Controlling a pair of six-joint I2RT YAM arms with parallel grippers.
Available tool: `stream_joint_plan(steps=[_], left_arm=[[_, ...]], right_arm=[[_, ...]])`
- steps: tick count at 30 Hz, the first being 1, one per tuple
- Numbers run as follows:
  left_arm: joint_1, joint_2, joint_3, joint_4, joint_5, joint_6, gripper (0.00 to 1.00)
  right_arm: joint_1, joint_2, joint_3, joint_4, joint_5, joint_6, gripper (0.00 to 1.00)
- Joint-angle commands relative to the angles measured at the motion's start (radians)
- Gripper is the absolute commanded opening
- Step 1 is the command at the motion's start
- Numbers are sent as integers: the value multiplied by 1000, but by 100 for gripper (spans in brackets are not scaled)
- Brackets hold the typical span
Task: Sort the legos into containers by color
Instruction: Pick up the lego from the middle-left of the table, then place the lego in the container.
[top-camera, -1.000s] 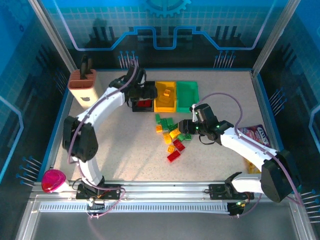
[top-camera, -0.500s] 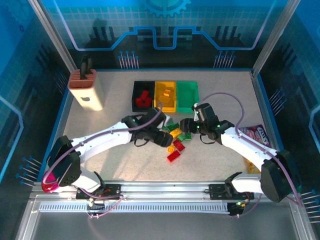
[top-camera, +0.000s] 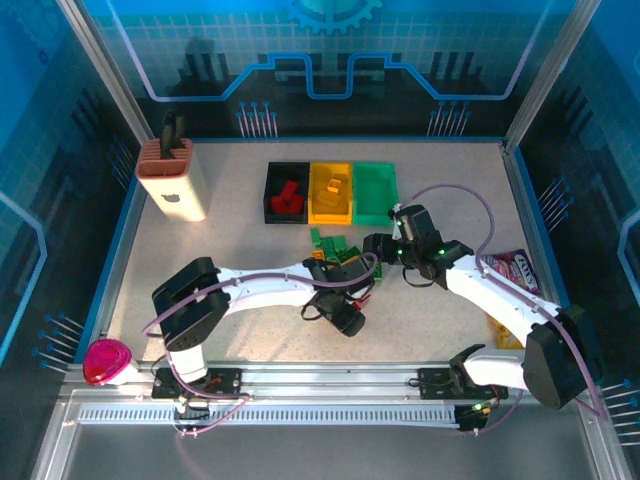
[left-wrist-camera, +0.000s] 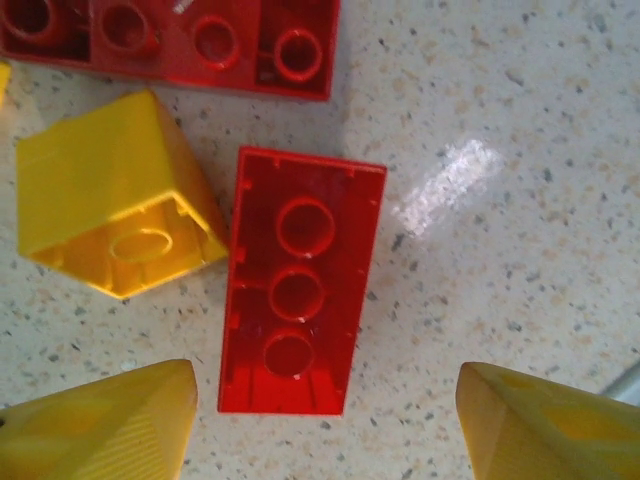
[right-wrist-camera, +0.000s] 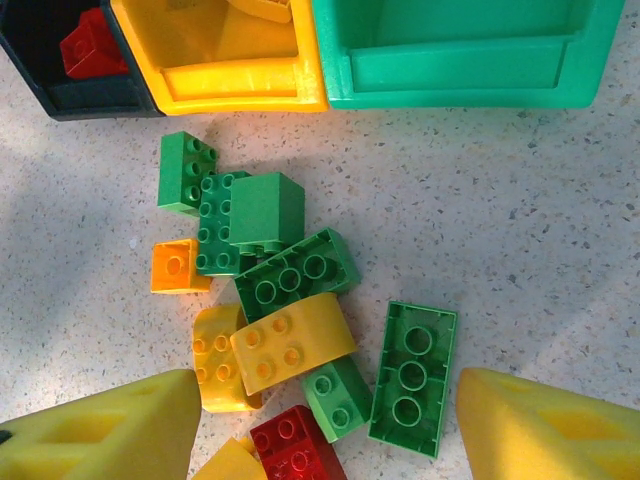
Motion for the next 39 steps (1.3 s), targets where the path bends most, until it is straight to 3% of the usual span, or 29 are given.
stream_joint_plan(steps=[1, 11, 13, 17, 22, 25, 32, 39], left_arm=[[-4, 20, 48, -31, -40, 38, 68], [-18, 98, 69, -56, -76, 42, 62], [-18, 101, 74, -58, -92, 37, 55], [-18, 70, 66, -46, -128, 32, 30], [11, -13, 56, -40, -99, 34, 26], [72, -113, 22, 13, -45, 16, 26], [342, -375, -107, 199, 20, -95, 27], [562, -389, -15, 186, -21, -157, 28]], right_arm=[[-15, -32, -15, -10, -2, 12, 69], [-27, -18, -13, 9, -18, 11, 69], [-26, -16, -16, 13, -20, 13, 69], [-26, -17, -23, 19, -21, 15, 69], [-32, -37, -45, 19, -18, 12, 69], [-41, -62, -75, 39, -15, 16, 69], [-58, -58, -88, 60, -41, 29, 69], [-58, -28, -85, 77, -76, 45, 68]])
